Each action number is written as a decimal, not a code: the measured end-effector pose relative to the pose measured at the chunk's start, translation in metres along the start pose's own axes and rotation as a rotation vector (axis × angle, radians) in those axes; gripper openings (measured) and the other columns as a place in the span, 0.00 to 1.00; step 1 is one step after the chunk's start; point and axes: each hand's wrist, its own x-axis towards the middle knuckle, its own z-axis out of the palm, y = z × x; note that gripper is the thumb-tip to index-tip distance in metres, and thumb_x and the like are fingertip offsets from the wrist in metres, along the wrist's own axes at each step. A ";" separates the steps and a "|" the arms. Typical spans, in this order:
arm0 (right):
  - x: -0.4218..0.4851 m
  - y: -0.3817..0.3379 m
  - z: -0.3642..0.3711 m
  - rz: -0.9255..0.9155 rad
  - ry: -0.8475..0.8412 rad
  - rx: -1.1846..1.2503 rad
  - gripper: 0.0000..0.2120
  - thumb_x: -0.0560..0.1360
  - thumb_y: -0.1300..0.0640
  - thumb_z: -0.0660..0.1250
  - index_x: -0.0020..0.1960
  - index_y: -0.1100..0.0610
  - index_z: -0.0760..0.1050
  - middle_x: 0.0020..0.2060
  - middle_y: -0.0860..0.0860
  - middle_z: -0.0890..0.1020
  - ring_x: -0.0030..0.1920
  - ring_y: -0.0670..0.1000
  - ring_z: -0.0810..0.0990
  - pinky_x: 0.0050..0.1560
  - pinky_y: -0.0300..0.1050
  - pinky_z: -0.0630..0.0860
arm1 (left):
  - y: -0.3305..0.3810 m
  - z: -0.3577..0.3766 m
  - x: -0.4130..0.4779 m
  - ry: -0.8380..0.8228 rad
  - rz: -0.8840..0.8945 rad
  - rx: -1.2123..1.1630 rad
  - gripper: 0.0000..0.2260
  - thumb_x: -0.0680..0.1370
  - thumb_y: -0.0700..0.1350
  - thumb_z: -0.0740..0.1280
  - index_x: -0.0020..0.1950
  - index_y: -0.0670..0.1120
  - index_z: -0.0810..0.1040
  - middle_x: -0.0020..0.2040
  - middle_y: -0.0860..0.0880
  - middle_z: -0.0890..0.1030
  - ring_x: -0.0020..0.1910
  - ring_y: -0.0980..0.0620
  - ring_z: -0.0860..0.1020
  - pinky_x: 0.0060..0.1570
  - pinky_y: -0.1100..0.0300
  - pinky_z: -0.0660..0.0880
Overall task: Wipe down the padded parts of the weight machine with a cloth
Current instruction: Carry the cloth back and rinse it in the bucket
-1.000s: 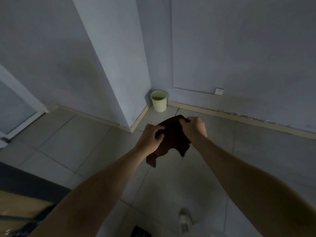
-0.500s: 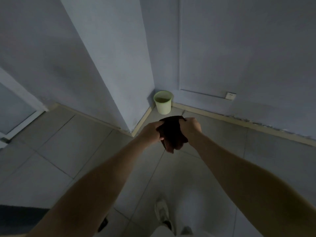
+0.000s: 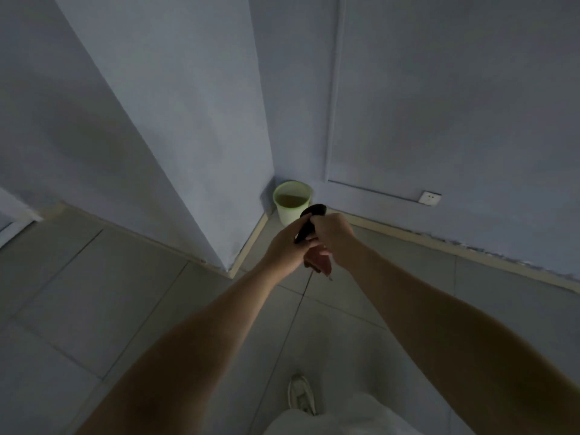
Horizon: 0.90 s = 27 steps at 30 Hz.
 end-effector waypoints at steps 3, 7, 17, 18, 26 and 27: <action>0.027 -0.032 0.003 -0.066 -0.005 -0.010 0.14 0.77 0.52 0.60 0.47 0.60 0.80 0.38 0.56 0.86 0.38 0.55 0.85 0.28 0.39 0.72 | 0.007 -0.025 0.037 0.105 -0.006 -0.119 0.17 0.82 0.33 0.59 0.66 0.49 0.76 0.47 0.57 0.80 0.43 0.66 0.81 0.40 0.75 0.73; 0.079 -0.050 -0.007 -0.179 0.112 -0.157 0.13 0.73 0.57 0.61 0.55 0.56 0.80 0.44 0.55 0.84 0.40 0.55 0.82 0.41 0.48 0.82 | 0.003 -0.063 0.094 0.217 -0.043 -0.250 0.23 0.76 0.29 0.56 0.61 0.49 0.81 0.51 0.52 0.84 0.54 0.53 0.83 0.55 0.61 0.80; 0.222 -0.088 0.027 -0.133 -0.341 0.015 0.12 0.73 0.67 0.66 0.55 0.61 0.79 0.49 0.56 0.83 0.51 0.55 0.79 0.52 0.45 0.74 | -0.021 -0.119 0.261 0.306 -0.255 -0.452 0.14 0.75 0.37 0.59 0.53 0.49 0.80 0.54 0.41 0.82 0.52 0.42 0.82 0.55 0.44 0.80; 0.242 -0.094 0.028 -0.112 -0.335 0.061 0.12 0.73 0.66 0.65 0.55 0.60 0.79 0.50 0.56 0.83 0.52 0.56 0.81 0.55 0.47 0.76 | -0.030 -0.124 0.283 0.344 -0.274 -0.375 0.15 0.72 0.40 0.61 0.55 0.51 0.80 0.56 0.42 0.81 0.54 0.43 0.81 0.58 0.43 0.79; 0.420 -0.151 0.057 -0.024 -0.380 0.318 0.09 0.82 0.58 0.60 0.55 0.45 0.74 0.60 0.56 0.79 0.58 0.57 0.79 0.62 0.57 0.77 | -0.106 -0.112 0.452 0.232 -0.649 -0.660 0.22 0.80 0.58 0.67 0.67 0.47 0.69 0.58 0.43 0.81 0.54 0.42 0.83 0.49 0.49 0.82; 0.440 -0.157 0.060 -0.009 -0.394 0.341 0.09 0.83 0.58 0.59 0.57 0.46 0.73 0.60 0.55 0.78 0.58 0.56 0.79 0.61 0.54 0.77 | -0.116 -0.109 0.467 0.181 -0.664 -0.711 0.24 0.81 0.61 0.64 0.69 0.46 0.73 0.60 0.43 0.82 0.56 0.42 0.83 0.53 0.49 0.81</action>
